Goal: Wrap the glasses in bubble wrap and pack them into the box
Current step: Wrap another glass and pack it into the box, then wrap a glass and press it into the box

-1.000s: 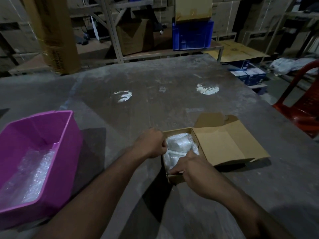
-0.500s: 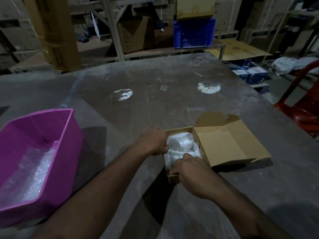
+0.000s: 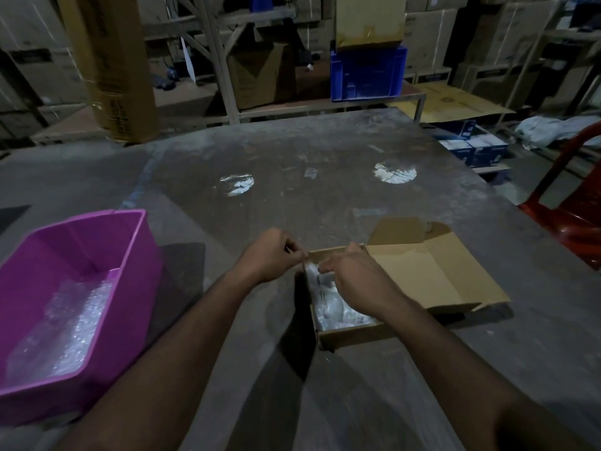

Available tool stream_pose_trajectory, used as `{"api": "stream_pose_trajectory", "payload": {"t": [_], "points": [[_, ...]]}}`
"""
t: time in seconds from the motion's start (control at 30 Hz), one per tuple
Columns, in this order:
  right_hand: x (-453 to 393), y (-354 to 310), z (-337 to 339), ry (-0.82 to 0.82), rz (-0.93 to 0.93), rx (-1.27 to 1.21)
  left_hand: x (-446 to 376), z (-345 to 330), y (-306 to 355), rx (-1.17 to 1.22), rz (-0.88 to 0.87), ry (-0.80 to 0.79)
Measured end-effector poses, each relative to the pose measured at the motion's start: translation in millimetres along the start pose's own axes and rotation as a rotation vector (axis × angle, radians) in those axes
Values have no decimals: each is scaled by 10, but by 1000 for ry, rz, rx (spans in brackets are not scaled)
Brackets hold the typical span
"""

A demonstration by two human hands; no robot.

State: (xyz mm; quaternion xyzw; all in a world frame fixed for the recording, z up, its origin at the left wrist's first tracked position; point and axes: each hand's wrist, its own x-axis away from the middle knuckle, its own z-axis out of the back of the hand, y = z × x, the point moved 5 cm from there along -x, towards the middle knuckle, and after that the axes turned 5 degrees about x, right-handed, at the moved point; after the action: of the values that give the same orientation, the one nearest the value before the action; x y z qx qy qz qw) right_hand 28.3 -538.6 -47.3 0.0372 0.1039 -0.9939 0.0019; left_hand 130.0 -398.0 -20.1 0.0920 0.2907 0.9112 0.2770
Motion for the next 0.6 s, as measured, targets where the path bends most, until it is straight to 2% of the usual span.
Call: {"api": "stream_pose_trajectory", "payload": {"t": [0.1, 0.27, 0.4, 0.53, 0.6], "points": [[-135, -78, -75, -23, 47, 57, 64, 73, -112, 23, 60, 79], [-149, -222, -87, -31, 131, 209, 256, 21, -286, 37, 129, 75], [-168, -250, -126, -99, 160, 268, 387, -54, -339, 84, 141, 47], [-119, -274, -103, -42, 169, 260, 466, -62, -344, 106, 151, 42], [-24, -255, -113, -4, 117, 219, 511, -27, -335, 107, 150, 57]]}}
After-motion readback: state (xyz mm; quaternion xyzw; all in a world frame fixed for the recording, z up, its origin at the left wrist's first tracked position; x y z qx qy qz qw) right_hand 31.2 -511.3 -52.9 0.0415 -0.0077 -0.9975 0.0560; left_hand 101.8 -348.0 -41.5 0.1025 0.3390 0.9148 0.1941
